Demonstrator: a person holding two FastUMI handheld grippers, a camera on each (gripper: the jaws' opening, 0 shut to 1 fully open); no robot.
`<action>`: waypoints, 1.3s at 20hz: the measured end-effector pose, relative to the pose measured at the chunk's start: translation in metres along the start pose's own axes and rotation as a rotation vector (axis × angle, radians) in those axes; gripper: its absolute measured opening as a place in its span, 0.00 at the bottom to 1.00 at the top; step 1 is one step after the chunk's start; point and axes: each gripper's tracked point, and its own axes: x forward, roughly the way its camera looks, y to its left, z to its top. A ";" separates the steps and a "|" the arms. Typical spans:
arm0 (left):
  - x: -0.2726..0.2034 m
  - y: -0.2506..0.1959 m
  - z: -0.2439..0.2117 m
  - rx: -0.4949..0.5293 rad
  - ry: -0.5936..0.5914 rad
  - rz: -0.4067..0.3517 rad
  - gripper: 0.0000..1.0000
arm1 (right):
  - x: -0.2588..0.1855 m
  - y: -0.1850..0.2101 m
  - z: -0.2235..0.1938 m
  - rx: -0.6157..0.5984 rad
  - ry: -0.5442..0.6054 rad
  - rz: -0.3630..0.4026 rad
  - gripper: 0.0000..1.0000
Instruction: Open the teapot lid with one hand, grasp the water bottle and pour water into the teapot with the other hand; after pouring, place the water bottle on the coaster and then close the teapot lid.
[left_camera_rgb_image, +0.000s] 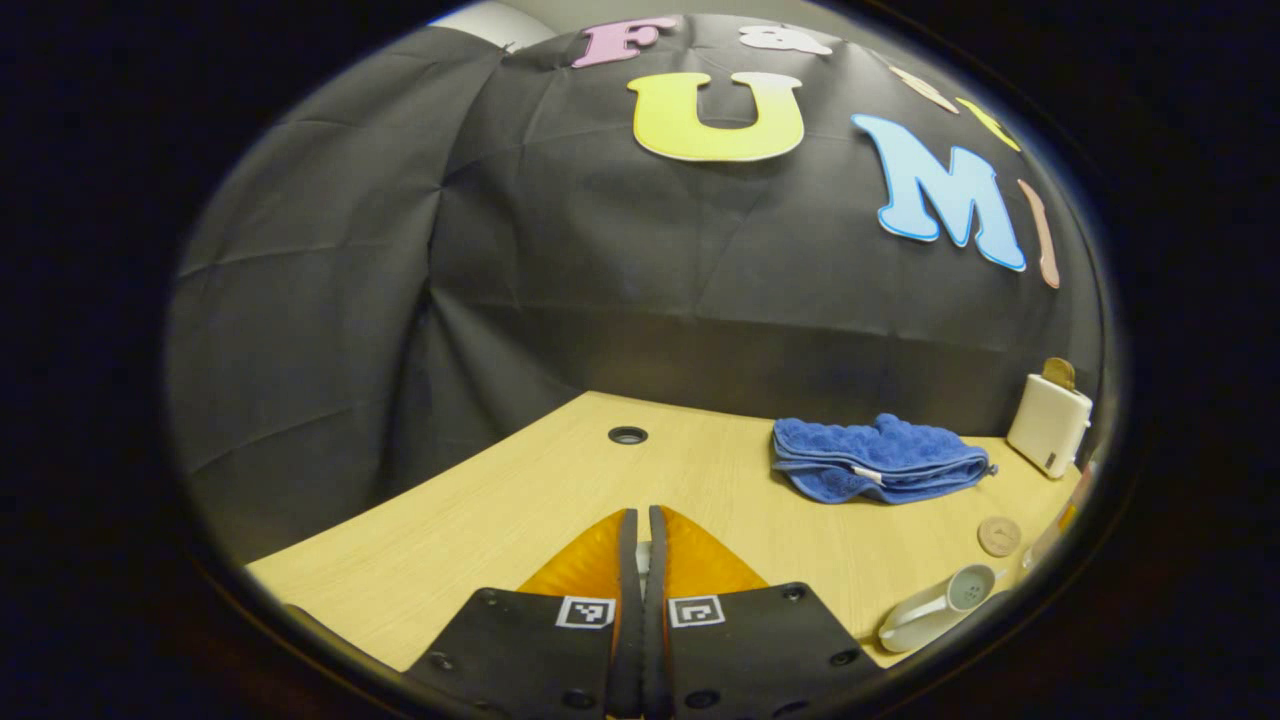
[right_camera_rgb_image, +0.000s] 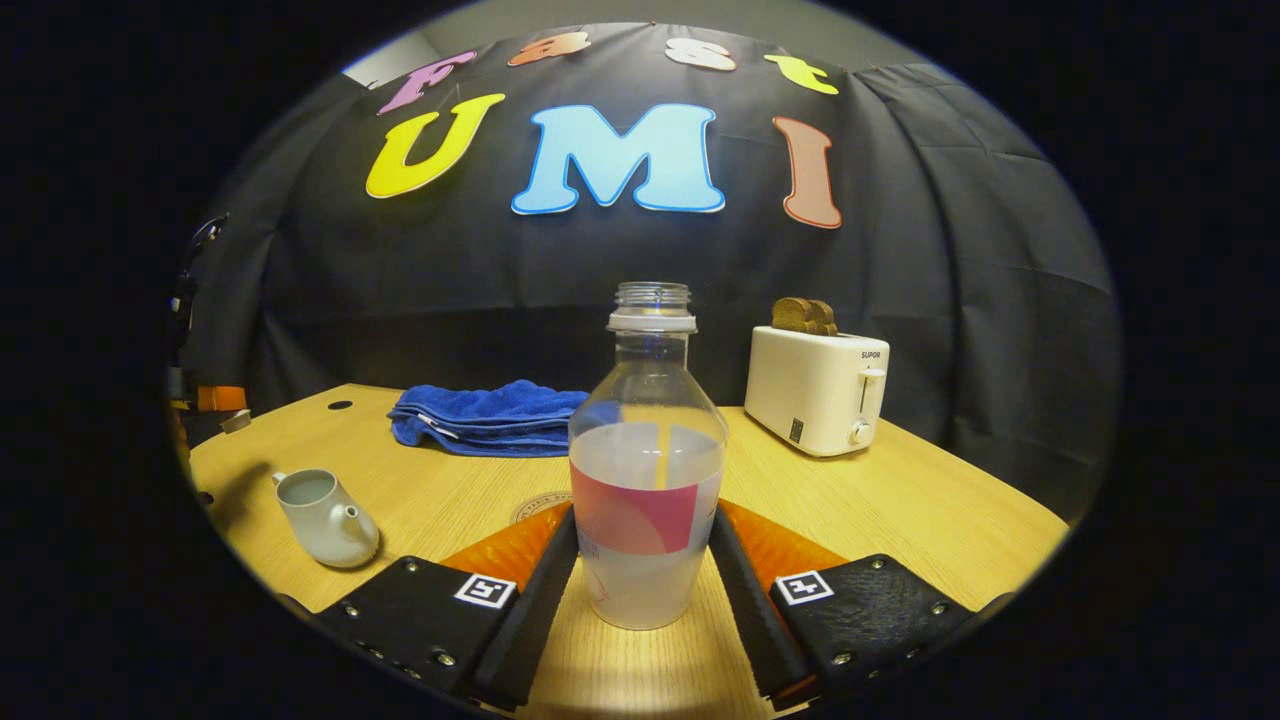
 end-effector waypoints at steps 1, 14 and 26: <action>0.000 0.000 0.000 0.000 0.002 0.000 0.06 | -0.001 -0.002 0.005 -0.020 -0.008 -0.015 0.79; -0.003 0.000 0.000 0.014 0.013 0.005 0.05 | -0.017 0.028 0.079 -0.655 -0.256 -0.208 0.77; -0.003 -0.001 -0.002 0.029 0.023 0.006 0.06 | -0.018 0.089 0.063 -1.240 -0.366 -0.228 0.77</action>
